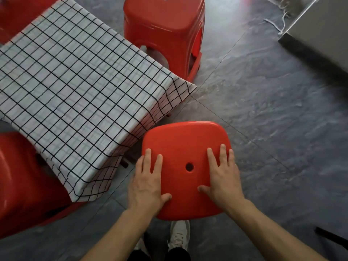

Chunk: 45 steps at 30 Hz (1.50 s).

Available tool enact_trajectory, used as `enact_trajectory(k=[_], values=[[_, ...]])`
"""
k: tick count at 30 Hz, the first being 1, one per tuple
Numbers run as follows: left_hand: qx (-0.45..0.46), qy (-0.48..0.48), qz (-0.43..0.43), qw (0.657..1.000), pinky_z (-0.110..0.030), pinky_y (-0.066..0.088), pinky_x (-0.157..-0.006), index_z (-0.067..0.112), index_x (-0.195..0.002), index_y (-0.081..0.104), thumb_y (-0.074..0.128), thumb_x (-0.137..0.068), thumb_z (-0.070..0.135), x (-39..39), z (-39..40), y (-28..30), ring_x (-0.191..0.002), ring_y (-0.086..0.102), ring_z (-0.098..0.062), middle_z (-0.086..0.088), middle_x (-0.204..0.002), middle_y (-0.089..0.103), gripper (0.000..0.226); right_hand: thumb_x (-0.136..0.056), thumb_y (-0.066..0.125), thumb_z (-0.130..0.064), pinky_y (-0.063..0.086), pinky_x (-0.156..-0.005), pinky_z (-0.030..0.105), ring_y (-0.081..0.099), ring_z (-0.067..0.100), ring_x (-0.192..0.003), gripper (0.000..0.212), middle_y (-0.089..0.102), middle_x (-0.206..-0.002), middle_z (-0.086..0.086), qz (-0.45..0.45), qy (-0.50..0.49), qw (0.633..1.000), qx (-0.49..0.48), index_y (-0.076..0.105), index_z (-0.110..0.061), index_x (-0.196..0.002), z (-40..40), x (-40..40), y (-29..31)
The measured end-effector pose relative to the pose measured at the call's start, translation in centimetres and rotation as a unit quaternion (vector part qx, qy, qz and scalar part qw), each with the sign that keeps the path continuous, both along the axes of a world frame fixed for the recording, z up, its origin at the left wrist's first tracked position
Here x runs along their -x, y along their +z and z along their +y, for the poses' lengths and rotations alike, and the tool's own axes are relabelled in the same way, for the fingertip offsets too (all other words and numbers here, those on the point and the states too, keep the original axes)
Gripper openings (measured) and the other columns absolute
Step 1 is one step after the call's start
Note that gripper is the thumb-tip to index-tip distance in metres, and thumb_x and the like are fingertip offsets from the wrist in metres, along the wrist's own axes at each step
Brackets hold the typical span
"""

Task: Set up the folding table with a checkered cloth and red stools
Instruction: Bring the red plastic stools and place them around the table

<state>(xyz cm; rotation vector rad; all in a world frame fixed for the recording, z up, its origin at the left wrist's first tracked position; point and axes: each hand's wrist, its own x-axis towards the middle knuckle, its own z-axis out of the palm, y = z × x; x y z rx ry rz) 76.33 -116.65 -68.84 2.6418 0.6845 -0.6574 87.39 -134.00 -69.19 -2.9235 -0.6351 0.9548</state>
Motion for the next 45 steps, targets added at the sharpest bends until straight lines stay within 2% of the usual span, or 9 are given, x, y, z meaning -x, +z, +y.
enact_trajectory(k=[3, 9, 13, 16, 21, 28, 34, 38, 45], values=[[0.005, 0.003, 0.004, 1.0, -0.042, 0.034, -0.113, 0.027, -0.153, -0.001, 0.081, -0.065, 0.055, -0.2, 0.0, -0.1, -0.147, -0.002, -0.027, -0.003, -0.16, -0.016, 0.123, -0.072, 0.079, -0.052, 0.02, -0.118, 0.057, -0.011, 0.045, -0.147, 0.123, -0.019, -0.16, 0.02, -0.002, 0.007, 1.0, 0.0, -0.007, -0.023, -0.155, 0.2, -0.3, -0.2], [-0.015, 0.009, 0.049, 0.999, -0.046, 0.015, -0.118, 0.021, -0.151, 0.0, 0.085, -0.065, 0.048, -1.8, -0.5, 0.2, -0.146, 0.0, -0.035, -0.012, -0.159, -0.011, 0.123, -0.072, 0.08, -0.049, 0.019, -0.117, 0.06, -0.009, 0.047, -0.146, 0.125, -0.018, -0.159, 0.022, 0.012, 0.002, 1.0, 0.001, -0.009, -0.019, -0.154, 0.4, -0.5, -0.1], [0.0, -0.002, 0.069, 0.998, -0.046, 0.017, -0.119, 0.023, -0.151, 0.0, 0.085, -0.063, 0.05, -1.7, -0.2, 0.4, -0.146, -0.003, -0.034, -0.009, -0.159, -0.013, 0.126, -0.07, 0.081, -0.05, 0.02, -0.116, 0.059, -0.006, 0.046, -0.147, 0.124, -0.016, -0.16, 0.02, 0.015, 0.0, 1.0, -0.005, -0.006, -0.021, -0.154, 0.3, -0.5, 0.0], [0.058, -0.006, 0.084, 0.995, -0.044, 0.017, -0.12, 0.024, -0.153, 0.007, 0.078, -0.065, 0.06, -1.4, 1.9, 2.6, -0.147, 0.001, -0.029, -0.004, -0.161, -0.005, 0.118, -0.067, 0.081, -0.054, 0.022, -0.118, 0.052, -0.006, 0.038, -0.149, 0.118, -0.012, -0.163, 0.012, 0.048, -0.027, 0.998, -0.038, 0.005, -0.028, -0.154, -0.4, -1.2, 1.4], [0.043, 0.015, 0.008, 0.999, -0.041, 0.018, -0.12, 0.023, -0.153, 0.02, 0.059, -0.083, 0.06, 0.6, 5.1, 10.2, -0.146, 0.013, -0.021, -0.001, -0.159, 0.019, 0.088, -0.08, 0.07, -0.052, 0.023, -0.119, 0.044, 0.004, 0.027, -0.151, 0.096, 0.007, -0.164, 0.009, 0.05, -0.034, 0.991, -0.12, 0.015, -0.028, -0.155, -1.0, -1.8, 7.6], [0.004, 0.1, -0.099, 0.99, -0.036, 0.017, -0.119, 0.021, -0.147, 0.036, 0.059, -0.087, 0.053, 5.6, 6.8, 23.7, -0.144, 0.019, -0.021, -0.004, -0.155, 0.029, 0.072, -0.081, 0.07, -0.042, 0.033, -0.114, 0.044, 0.033, 0.025, -0.141, 0.08, 0.037, -0.152, 0.009, 0.016, -0.044, 0.97, -0.237, 0.034, -0.018, -0.149, 1.8, 0.1, 21.3], [0.001, 0.15, -0.16, 0.976, -0.035, 0.018, -0.116, 0.021, -0.143, 0.042, 0.061, -0.087, 0.049, 10.3, 8.3, 33.7, -0.142, 0.022, -0.021, -0.003, -0.152, 0.034, 0.066, -0.082, 0.07, -0.04, 0.037, -0.112, 0.041, 0.037, 0.023, -0.139, 0.073, 0.039, -0.151, 0.006, -0.02, -0.01, 0.96, -0.281, 0.039, -0.021, -0.145, 5.1, 4.1, 31.3], [0.006, 0.165, -0.176, 0.971, -0.035, 0.018, -0.116, 0.02, -0.142, 0.043, 0.06, -0.088, 0.05, 14.6, 9.4, 37.1, -0.141, 0.025, -0.02, -0.001, -0.151, 0.037, 0.063, -0.084, 0.07, -0.034, 0.036, -0.111, 0.037, 0.038, 0.023, -0.137, 0.068, 0.041, -0.148, 0.004, -0.029, 0.015, 0.957, -0.287, 0.041, -0.019, -0.144, 7.2, 8.2, 35.4], [0.046, 0.156, -0.186, 0.969, -0.036, 0.029, -0.114, 0.02, -0.14, 0.046, 0.06, -0.087, 0.051, 23.9, 12.4, 37.8, -0.135, 0.034, -0.02, 0.0, -0.146, 0.043, 0.063, -0.08, 0.068, -0.041, 0.038, -0.11, 0.044, 0.04, 0.025, -0.135, 0.071, 0.042, -0.147, 0.006, -0.035, 0.016, 0.962, -0.269, 0.042, -0.02, -0.143, 9.4, 17.7, 37.5]])
